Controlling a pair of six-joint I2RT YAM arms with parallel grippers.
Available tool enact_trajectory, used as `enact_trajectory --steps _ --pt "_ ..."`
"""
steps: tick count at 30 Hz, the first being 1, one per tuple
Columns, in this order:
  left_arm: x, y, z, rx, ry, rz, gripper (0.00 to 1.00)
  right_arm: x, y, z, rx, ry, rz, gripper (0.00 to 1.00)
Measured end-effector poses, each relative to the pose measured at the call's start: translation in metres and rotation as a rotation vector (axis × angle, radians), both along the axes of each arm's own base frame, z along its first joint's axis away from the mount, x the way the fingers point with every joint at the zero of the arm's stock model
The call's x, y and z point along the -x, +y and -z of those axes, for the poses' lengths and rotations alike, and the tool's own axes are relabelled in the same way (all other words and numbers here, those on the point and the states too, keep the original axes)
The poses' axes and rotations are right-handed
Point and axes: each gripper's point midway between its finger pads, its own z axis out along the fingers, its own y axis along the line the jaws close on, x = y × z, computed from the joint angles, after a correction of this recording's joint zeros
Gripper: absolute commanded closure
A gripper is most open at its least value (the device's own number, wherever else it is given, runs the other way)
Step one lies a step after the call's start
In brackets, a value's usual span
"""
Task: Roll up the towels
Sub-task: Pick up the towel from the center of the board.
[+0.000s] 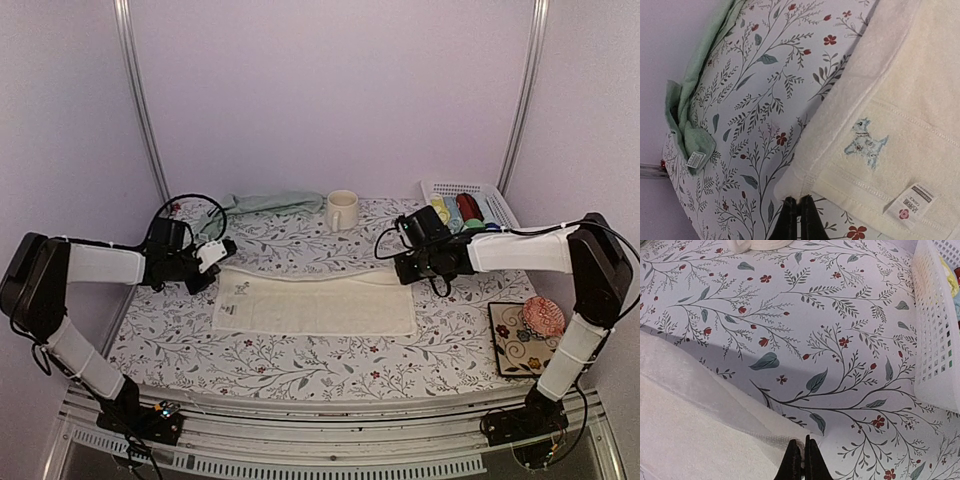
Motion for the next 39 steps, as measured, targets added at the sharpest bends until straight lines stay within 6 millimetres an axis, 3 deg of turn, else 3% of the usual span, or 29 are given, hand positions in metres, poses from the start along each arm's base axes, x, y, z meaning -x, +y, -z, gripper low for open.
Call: enact_trajectory --steps 8,17,25,39 --pt "0.029 0.001 0.009 -0.005 0.046 0.042 1.0 0.027 0.002 0.022 0.012 0.056 -0.027 0.98" --pt "0.049 0.0 0.005 0.01 0.051 0.068 1.0 0.038 -0.008 0.016 -0.01 0.047 -0.01 0.98" --pt "0.07 0.001 0.016 0.005 0.083 0.105 1.0 0.05 -0.015 0.024 -0.009 0.06 -0.013 0.98" --pt "0.097 0.002 0.026 -0.028 0.115 0.173 1.0 0.065 -0.008 0.032 0.025 0.059 -0.042 0.98"
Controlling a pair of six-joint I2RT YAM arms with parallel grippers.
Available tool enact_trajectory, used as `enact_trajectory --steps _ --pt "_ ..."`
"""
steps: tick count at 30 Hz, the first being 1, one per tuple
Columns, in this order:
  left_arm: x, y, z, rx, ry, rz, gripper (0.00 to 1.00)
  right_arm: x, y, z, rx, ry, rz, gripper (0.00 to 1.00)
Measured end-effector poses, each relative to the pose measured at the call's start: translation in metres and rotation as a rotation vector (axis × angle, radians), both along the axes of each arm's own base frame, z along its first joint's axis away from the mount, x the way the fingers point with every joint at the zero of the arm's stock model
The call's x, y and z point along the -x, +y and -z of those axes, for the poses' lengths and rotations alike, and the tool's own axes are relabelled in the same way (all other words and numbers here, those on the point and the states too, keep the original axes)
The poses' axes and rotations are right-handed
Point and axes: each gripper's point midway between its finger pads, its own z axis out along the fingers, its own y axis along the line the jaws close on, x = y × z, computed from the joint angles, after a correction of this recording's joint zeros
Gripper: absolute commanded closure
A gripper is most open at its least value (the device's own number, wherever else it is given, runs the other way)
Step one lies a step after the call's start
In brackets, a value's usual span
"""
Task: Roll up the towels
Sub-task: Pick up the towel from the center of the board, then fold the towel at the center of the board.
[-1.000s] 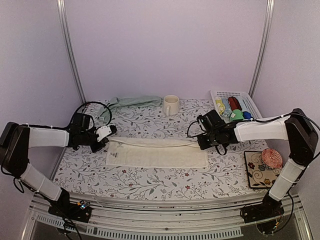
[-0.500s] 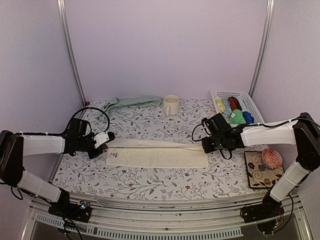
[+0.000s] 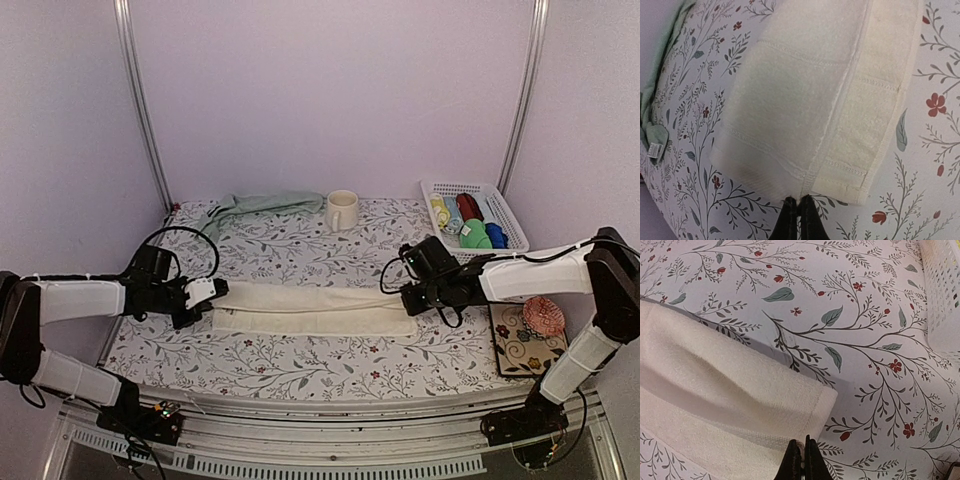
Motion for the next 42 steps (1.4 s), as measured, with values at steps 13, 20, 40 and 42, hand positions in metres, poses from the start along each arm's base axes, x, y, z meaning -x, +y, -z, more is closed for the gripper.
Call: enact_trajectory --steps 13,20,40,42 --pt "0.017 0.0 0.012 -0.025 0.069 0.049 1.0 0.018 -0.006 0.008 0.02 0.01 -0.002 0.98" --pt "0.024 0.001 0.017 -0.033 0.104 0.061 1.0 0.025 0.003 0.006 0.016 0.004 -0.019 0.98" --pt "0.036 0.001 0.023 -0.034 0.159 0.078 1.0 0.038 -0.006 0.008 0.044 0.002 0.039 0.98" --pt "0.037 0.001 0.023 -0.034 0.163 0.081 1.0 0.039 -0.007 0.005 0.033 -0.003 0.046 0.98"
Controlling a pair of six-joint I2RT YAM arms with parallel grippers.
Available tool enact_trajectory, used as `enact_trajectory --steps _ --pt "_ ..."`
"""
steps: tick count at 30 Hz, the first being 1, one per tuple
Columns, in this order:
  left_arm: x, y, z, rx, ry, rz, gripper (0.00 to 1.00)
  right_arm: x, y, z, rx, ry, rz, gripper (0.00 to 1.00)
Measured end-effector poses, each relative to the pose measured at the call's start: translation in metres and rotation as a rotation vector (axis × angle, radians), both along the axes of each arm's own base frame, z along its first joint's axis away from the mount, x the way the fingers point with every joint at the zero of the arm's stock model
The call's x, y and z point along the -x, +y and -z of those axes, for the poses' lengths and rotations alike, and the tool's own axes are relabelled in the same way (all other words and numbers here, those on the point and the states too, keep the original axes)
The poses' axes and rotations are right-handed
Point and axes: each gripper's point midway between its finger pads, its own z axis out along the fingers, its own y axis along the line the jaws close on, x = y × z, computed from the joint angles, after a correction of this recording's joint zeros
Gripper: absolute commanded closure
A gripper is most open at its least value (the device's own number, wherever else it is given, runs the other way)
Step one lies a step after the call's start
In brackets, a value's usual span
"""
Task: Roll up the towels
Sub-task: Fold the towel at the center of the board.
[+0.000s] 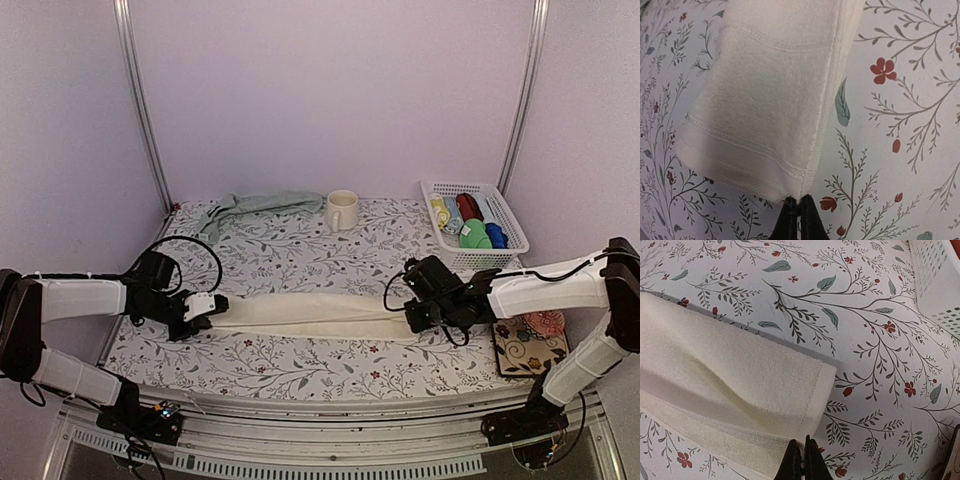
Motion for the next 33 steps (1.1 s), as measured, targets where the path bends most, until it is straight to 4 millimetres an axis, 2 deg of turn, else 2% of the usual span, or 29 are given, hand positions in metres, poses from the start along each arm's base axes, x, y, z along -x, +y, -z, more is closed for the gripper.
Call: enact_trajectory --steps 7,14,29,31,33 --pt "0.0 -0.001 -0.001 0.003 0.006 0.001 1.0 0.007 0.001 0.003 -0.003 0.01 0.004 0.98" --pt "-0.006 0.0 -0.001 0.008 0.004 -0.029 1.0 0.015 0.001 0.031 0.072 0.058 -0.006 0.98" --pt "-0.015 0.003 0.001 -0.006 -0.014 -0.06 1.0 0.03 0.006 0.03 0.109 0.05 -0.024 0.97" --pt "-0.015 0.003 0.002 -0.007 -0.012 -0.062 1.0 0.031 0.006 0.028 0.109 0.043 -0.018 0.93" --pt "-0.014 0.003 0.003 -0.007 -0.007 -0.063 1.0 0.031 0.006 0.026 0.103 0.038 -0.012 0.8"
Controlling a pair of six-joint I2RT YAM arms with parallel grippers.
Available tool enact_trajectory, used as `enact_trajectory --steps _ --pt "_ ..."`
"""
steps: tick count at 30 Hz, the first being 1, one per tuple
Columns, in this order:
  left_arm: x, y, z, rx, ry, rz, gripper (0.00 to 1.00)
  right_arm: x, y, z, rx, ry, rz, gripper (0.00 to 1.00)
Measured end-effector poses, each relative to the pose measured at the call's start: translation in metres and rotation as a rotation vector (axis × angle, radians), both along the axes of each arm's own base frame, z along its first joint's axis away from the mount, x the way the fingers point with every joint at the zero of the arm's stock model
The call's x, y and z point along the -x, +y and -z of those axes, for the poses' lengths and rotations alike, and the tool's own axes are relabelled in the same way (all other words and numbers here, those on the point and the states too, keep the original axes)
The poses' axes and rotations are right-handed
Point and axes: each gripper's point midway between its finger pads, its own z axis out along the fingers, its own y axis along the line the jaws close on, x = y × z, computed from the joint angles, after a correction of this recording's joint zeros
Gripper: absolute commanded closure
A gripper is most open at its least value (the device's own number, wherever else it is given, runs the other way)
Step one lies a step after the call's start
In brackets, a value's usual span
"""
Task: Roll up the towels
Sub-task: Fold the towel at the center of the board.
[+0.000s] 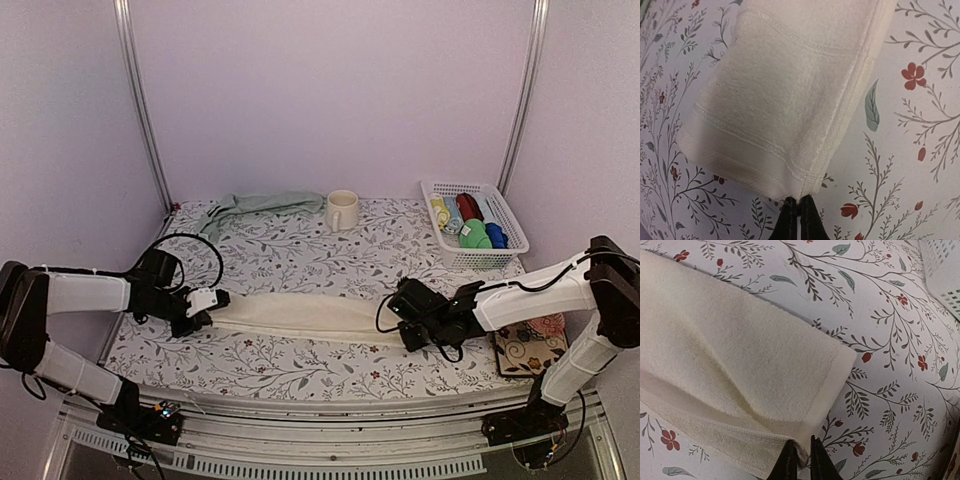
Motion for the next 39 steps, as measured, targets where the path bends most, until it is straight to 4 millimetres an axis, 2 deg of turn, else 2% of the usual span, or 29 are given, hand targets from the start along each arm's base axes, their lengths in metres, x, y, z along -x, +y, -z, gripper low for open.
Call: enact_trajectory --steps 1,4,12,14,15,17,20,23,25,28,30,33,36,39 --pt "0.0 0.0 0.001 0.0 0.002 0.0 0.99 0.0 0.0 -0.001 -0.001 -0.003 0.0 0.75" --pt "0.0 0.0 0.001 -0.001 0.003 -0.001 0.89 0.001 0.001 -0.004 -0.007 -0.008 -0.002 0.7" --pt "0.004 0.002 -0.001 -0.009 0.009 0.009 0.46 0.004 0.009 -0.022 -0.052 -0.036 -0.036 0.47" --pt "0.007 0.0 -0.007 0.0 0.003 0.017 0.42 0.004 0.011 -0.03 -0.073 -0.049 -0.037 0.4" --pt "0.008 0.0 -0.01 0.004 -0.005 0.024 0.36 0.004 0.011 -0.033 -0.082 -0.054 -0.038 0.36" --pt "0.009 -0.001 -0.017 0.012 -0.018 0.035 0.3 0.003 0.012 -0.041 -0.102 -0.067 -0.038 0.29" --pt "0.006 0.0 -0.031 0.029 -0.046 0.023 0.2 0.001 0.014 -0.05 -0.121 -0.084 -0.042 0.26" --pt "-0.014 0.004 -0.056 0.067 -0.099 -0.034 0.2 -0.006 0.019 -0.059 -0.152 -0.094 -0.039 0.27" --pt "-0.032 0.002 -0.078 0.108 -0.132 -0.067 0.25 -0.016 0.025 -0.065 -0.193 -0.098 -0.039 0.32" --pt "-0.058 -0.008 -0.109 0.188 -0.16 -0.097 0.37 -0.037 0.032 -0.07 -0.254 -0.104 -0.031 0.45" --pt "-0.073 -0.016 -0.122 0.247 -0.154 -0.112 0.46 -0.049 0.035 -0.066 -0.28 -0.096 -0.035 0.53" --pt "-0.088 -0.027 -0.126 0.322 -0.105 -0.132 0.63 -0.06 0.037 -0.051 -0.302 -0.062 -0.04 0.66" --pt "-0.094 -0.038 -0.117 0.377 -0.025 -0.138 0.77 -0.064 0.039 -0.037 -0.317 -0.029 -0.041 0.73" --pt "-0.092 -0.048 -0.1 0.405 0.058 -0.135 0.83 -0.067 0.041 -0.028 -0.344 -0.005 -0.037 0.76"
